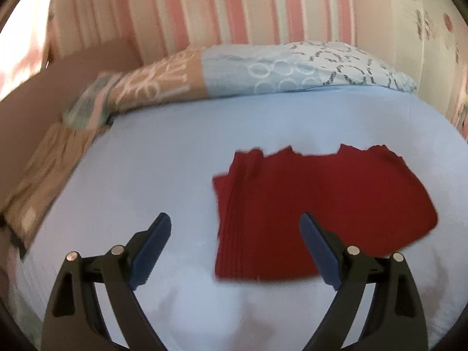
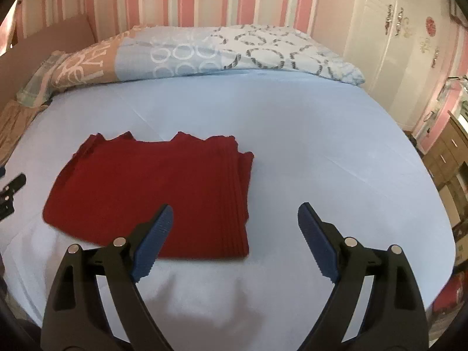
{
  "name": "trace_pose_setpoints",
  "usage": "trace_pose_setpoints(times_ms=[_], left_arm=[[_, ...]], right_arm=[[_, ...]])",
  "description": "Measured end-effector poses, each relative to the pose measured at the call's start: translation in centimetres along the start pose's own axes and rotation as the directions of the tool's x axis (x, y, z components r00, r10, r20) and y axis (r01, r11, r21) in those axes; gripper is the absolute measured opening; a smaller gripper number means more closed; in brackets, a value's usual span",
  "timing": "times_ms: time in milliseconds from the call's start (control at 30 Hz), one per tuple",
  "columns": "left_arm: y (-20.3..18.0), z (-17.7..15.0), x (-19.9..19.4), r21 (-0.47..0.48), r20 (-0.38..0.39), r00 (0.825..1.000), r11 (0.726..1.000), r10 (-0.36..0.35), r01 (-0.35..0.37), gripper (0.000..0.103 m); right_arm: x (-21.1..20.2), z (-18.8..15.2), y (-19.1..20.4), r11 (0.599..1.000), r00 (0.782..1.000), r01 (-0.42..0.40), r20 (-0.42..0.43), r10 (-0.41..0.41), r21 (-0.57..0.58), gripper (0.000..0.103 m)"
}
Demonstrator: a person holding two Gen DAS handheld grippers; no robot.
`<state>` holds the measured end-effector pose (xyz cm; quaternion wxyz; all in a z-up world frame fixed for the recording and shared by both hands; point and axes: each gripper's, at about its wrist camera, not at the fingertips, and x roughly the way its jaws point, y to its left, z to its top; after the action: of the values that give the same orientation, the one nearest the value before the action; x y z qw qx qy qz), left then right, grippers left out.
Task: Fold small clothes
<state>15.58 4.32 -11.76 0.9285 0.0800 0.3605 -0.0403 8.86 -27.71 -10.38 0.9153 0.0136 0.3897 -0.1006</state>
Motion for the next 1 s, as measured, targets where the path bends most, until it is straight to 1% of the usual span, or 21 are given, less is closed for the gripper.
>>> trace_pose_setpoints(times_ms=[67,233,367,467,500,533,667,767,900,1000], left_arm=[[0.8,-0.8,-1.3,-0.021,-0.002,1.000,1.000,0.010,-0.010,0.090],[3.0,-2.2,-4.4,-0.046,-0.002,1.000,0.999,0.007,-0.007,0.090],[4.9,-2.9,-6.1,-0.059,0.013,1.000,0.998,-0.006,0.007,0.091],[6.4,-3.0,-6.3,-0.053,0.015,1.000,0.998,-0.013,0.014,0.092],[6.1,-3.1,-6.3,-0.058,0.015,1.000,0.998,-0.008,0.009,0.092],[6.6,-3.0,-6.3,-0.064,0.017,1.000,0.998,-0.007,0.008,0.092],[8.0,-2.2,-5.7,-0.086,0.016,1.000,0.996,-0.014,0.015,0.092],[7.7,-1.7,-4.6,-0.068,0.004,1.000,0.998,-0.014,0.015,0.092],[7.3,-1.0,-3.4,-0.058,-0.010,1.000,0.998,-0.027,0.027,0.092],[7.1,-0.9,-2.4,-0.051,-0.026,1.000,0.999,-0.013,0.011,0.092]], right_arm=[[-1.9,-0.3,-0.1,1.000,1.000,0.004,0.012,-0.005,0.010,0.087],[-5.9,-0.7,-0.3,0.999,1.000,0.002,0.021,-0.003,0.040,0.087],[-7.0,-0.6,0.2,0.999,1.000,0.020,0.013,-0.021,0.049,0.087],[-7.4,-0.2,0.7,0.998,1.000,0.013,0.011,-0.014,0.065,0.087],[-7.5,0.0,1.0,0.998,1.000,0.013,0.012,-0.014,0.062,0.087],[-7.5,0.2,1.3,0.998,1.000,0.014,0.014,-0.014,0.055,0.087],[-6.1,1.3,1.6,0.999,1.000,0.009,0.006,-0.010,0.043,0.087],[-4.6,1.7,1.4,0.999,1.000,0.016,-0.009,-0.015,0.038,0.087],[-1.3,1.0,0.3,0.997,0.998,0.008,-0.064,-0.002,0.082,0.087],[1.1,0.9,-0.6,0.995,0.996,0.017,-0.090,-0.009,0.095,0.083]])
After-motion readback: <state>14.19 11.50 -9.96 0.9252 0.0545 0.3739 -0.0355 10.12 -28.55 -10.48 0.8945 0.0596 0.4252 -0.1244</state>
